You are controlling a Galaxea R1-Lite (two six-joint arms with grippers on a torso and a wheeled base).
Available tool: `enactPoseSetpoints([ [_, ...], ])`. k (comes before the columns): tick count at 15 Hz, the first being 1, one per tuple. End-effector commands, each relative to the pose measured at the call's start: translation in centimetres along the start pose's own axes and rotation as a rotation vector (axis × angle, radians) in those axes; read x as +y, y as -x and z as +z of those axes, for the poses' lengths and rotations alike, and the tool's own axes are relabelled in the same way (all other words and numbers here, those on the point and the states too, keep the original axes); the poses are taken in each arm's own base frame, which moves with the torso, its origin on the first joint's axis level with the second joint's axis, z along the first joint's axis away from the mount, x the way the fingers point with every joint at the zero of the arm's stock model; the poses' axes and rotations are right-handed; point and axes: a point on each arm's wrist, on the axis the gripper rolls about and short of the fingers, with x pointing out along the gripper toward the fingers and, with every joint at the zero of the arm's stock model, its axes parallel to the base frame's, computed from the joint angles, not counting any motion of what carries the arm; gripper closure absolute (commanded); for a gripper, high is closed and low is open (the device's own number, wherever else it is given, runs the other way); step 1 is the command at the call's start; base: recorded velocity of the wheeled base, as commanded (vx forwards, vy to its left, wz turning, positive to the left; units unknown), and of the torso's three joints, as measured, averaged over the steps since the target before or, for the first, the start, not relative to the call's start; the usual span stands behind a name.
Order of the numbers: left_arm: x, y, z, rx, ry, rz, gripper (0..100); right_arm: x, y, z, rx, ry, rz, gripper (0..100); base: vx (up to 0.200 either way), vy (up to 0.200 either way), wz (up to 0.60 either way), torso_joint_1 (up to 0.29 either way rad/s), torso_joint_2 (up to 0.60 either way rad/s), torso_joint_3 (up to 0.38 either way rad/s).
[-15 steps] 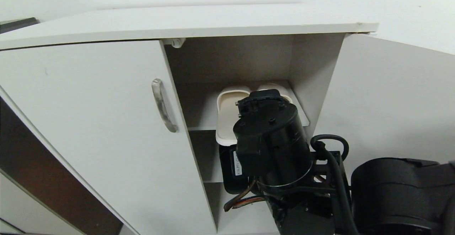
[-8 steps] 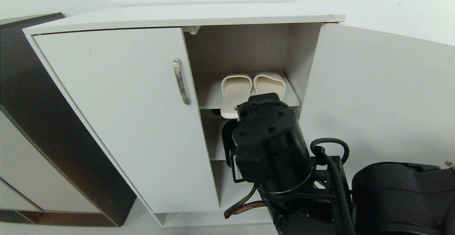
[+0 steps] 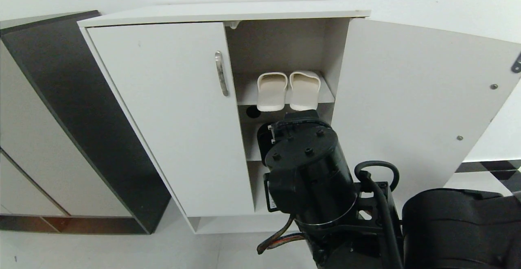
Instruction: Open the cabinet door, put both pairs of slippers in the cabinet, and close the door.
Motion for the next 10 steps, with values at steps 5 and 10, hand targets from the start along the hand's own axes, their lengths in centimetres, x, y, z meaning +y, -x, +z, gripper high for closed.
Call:
enactPoseSetpoints([
  [5,0.0,0.0,0.0,0.0,0.0,0.0,100,-1.1,-1.4,-0.8,-0.003,0.02,-0.042,100,-0.16,0.0,0.0,0.003,0.0,0.001],
  [10,0.0,0.0,0.0,0.0,0.0,0.002,100,-1.6,-1.9,-1.3,-0.028,0.041,-0.052,100,0.0,0.0,0.0,0.0,0.0,0.0],
])
